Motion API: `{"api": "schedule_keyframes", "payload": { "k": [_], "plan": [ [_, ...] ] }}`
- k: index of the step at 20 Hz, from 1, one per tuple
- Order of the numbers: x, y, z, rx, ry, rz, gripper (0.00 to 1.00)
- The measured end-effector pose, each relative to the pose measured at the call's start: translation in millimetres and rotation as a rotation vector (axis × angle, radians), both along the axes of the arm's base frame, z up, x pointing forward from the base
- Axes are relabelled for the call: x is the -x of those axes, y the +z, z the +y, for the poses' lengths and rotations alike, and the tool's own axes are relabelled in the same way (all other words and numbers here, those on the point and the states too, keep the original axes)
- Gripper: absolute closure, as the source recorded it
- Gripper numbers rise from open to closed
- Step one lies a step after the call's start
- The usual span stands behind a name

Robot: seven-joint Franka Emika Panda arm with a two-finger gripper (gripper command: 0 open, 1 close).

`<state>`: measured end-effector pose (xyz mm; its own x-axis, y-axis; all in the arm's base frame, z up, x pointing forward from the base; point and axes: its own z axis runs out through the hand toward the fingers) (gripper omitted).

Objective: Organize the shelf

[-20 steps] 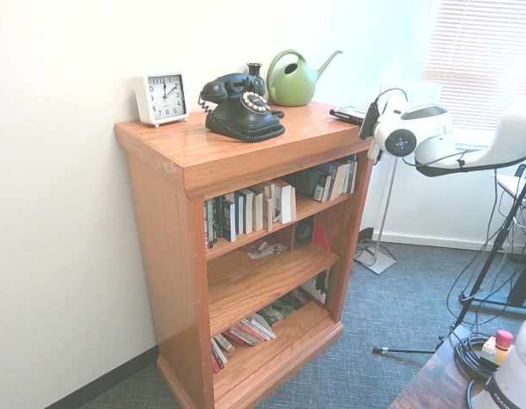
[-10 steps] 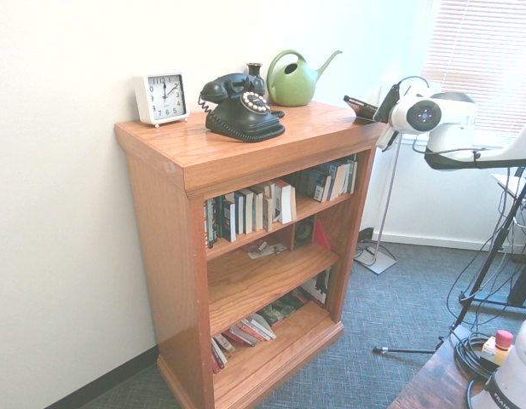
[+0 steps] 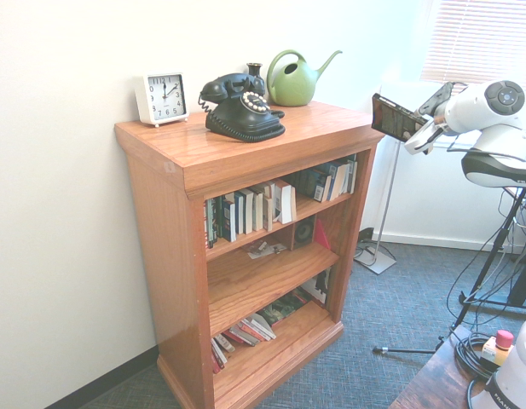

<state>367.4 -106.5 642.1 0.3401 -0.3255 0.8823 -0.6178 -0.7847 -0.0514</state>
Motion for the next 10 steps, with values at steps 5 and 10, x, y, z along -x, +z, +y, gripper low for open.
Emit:
{"api": "schedule_keyframes", "payload": {
  "k": [5,10],
  "plan": [
    [12.4,-44.4,21.2,-0.132,0.053,0.045,1.0],
    [8.3,-86.3,42.2,-0.197,0.1,0.096,1.0]
  ]
}}
